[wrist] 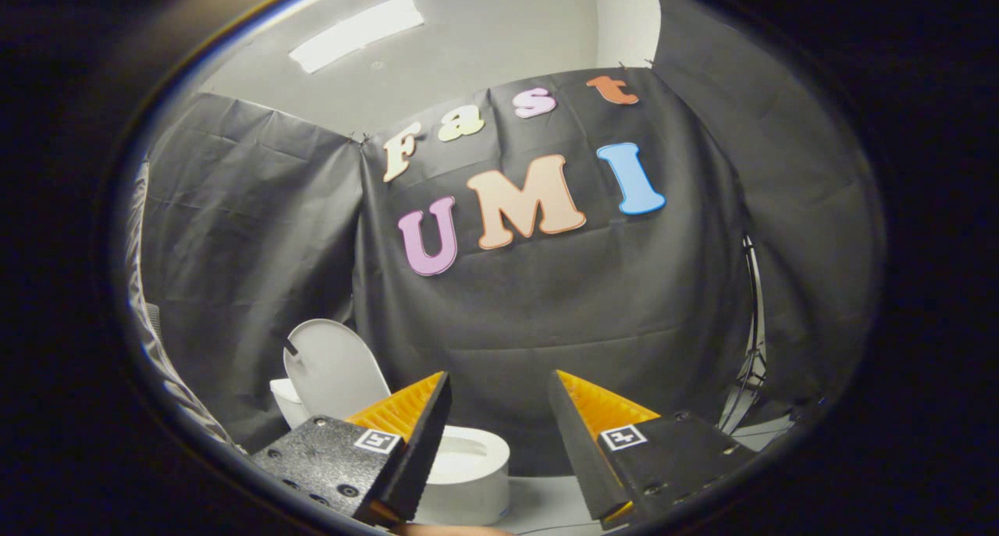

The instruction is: Open the toilet lid.

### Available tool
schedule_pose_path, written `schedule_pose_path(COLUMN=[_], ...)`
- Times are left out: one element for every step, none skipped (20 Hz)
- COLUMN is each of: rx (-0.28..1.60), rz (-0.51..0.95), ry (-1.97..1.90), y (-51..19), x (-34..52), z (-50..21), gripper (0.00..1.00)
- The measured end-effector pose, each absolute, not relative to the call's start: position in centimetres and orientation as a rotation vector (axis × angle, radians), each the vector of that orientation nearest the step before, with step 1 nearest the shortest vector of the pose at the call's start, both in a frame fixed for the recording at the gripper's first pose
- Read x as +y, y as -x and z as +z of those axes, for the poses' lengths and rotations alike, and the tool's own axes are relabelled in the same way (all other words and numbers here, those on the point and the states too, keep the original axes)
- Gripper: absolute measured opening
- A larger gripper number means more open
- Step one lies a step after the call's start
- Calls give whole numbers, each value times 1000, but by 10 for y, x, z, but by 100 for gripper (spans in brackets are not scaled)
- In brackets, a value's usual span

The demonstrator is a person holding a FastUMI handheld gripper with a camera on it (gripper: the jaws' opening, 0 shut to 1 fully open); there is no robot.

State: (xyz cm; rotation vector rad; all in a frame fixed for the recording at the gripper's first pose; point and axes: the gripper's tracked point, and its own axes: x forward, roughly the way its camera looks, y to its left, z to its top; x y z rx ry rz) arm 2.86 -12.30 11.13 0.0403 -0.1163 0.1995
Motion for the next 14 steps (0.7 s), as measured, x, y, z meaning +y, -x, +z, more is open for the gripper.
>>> schedule_pose_path(rx=[-117, -114, -107, -100, -89, -76, -60, -28, 3, 22, 33, 35, 37, 49], rz=[184, 153, 135, 130, 119, 108, 93, 72, 53, 51, 45, 37, 35, 31], ry=[-43, -50, -55, -61, -60, -58, -58, -52, -49, -59, -75, -84, -88, -87], y=[-29, -33, -34, -35, -37, -39, -41, -43, -43, -42, -42, -41, -39, -39], x=[-127, -135, -140, -141, -142, -146, -148, -153, -158, -161, -164, -165, -166, -166], z=[113, 111, 110, 109, 107, 105, 103, 96, 90, 88, 89, 87, 86, 82], gripper=[78, 78, 79, 79, 79, 79, 79, 79, 79, 79, 79, 79, 79, 79])
